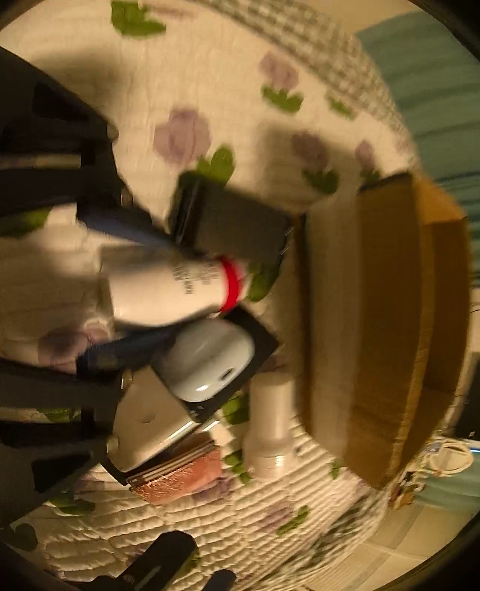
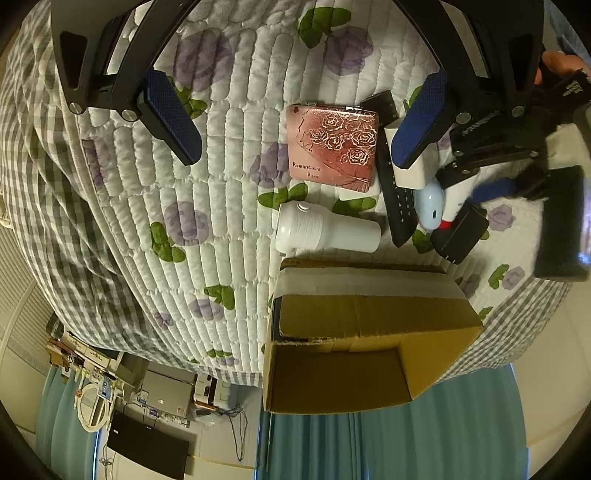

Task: Organize rigid objects
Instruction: 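Grasp the red-capped pill bottle with the left tool while the right grasps the pink case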

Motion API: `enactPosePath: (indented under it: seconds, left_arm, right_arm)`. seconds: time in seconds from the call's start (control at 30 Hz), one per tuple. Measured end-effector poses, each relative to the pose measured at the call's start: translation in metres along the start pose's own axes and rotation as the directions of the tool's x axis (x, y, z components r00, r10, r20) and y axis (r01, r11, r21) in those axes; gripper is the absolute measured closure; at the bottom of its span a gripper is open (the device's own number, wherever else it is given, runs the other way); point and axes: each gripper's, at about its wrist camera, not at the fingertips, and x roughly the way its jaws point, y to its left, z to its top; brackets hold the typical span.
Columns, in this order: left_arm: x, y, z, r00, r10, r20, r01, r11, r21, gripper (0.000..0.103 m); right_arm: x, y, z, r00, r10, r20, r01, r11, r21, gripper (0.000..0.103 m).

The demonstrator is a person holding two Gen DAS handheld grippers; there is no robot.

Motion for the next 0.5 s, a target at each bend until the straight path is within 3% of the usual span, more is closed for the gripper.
enactPosePath:
  seconds: [0.2,0.37,0.5]
  left_arm:
    - [-0.021,0.009,-0.009,0.998,-0.019,0.066,0.020,1.000,-0.014,0.066]
    - [-0.058,0.017,-0.020,0.991,-0.030,0.133,0.030,1.000,-0.004,0.066]
    - [-0.073,0.016,-0.019,0.982,0.008,0.188,-0.010,1.000,0.013,0.066]
  right_arm:
    - [0.004,0.010,-0.002,1.000,-0.019,-0.013,0.018,0.999,-0.045,0.001]
    - [0.012,0.026,-0.010,0.998,-0.039,-0.052,0.032,0.991,-0.128,0.009]
    - [0.022,0.039,-0.017,0.994,-0.071,-0.084,0.053,0.978,-0.200,0.015]
